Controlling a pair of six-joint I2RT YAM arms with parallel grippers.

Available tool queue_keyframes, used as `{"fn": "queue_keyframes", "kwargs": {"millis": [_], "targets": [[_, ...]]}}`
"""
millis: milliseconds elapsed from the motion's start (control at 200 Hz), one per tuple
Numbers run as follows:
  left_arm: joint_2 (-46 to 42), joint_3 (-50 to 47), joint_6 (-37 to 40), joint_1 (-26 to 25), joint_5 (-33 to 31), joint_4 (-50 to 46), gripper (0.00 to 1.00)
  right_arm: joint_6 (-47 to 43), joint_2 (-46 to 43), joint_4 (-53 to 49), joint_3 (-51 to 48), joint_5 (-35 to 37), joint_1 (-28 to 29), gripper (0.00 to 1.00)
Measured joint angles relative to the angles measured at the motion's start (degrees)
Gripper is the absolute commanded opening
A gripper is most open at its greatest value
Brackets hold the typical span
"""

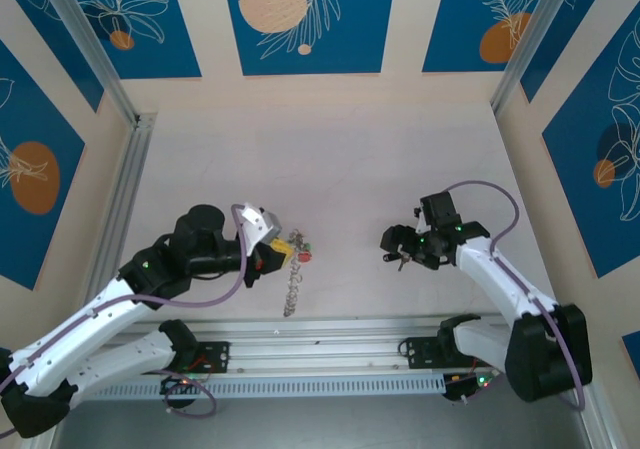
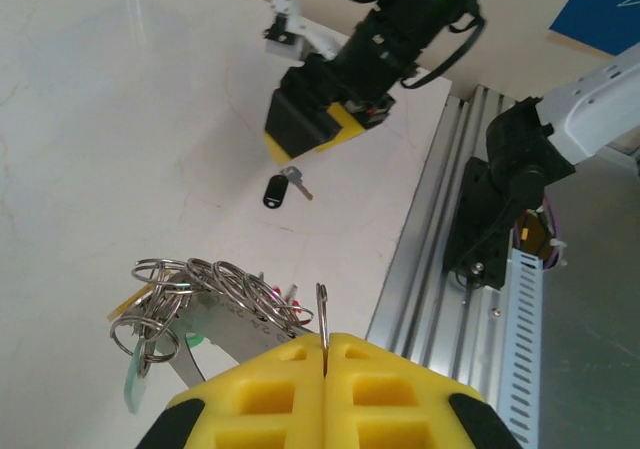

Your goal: Put the keys on the keyring

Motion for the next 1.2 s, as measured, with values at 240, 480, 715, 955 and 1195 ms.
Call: {"fn": "queue_keyframes", "kwargs": {"millis": [240, 480, 715, 955, 1195], "targets": [[-1.25, -0.13, -1.09, -0.04, 0.81, 1.66, 0.0, -2.12, 10.05, 2.54, 5.07, 1.55, -0.26, 0.86], [-2.34, -0.28, -1.29, -0.04, 0.81, 2.01, 0.0, -1.73, 11.82, 4.26, 6.32, 2.51, -0.28, 0.87], [-2.49, -0.33, -1.29, -0.04, 0.79, 2.84, 0.0, 0.15, 14.03, 6.64, 3.85, 2.12, 0.76, 0.84], [-2.25, -0.39, -1.29, -0.04, 0.79, 2.84, 0.0, 2.75, 13.84, 7.1, 2.43, 1.09, 3.78, 0.83], [-2.16, -0.39, -1.29, -0.04, 0.76, 2.84, 0.0, 7.48, 12.0, 9.35, -0.02, 1.14, 10.12, 0.83]]}}
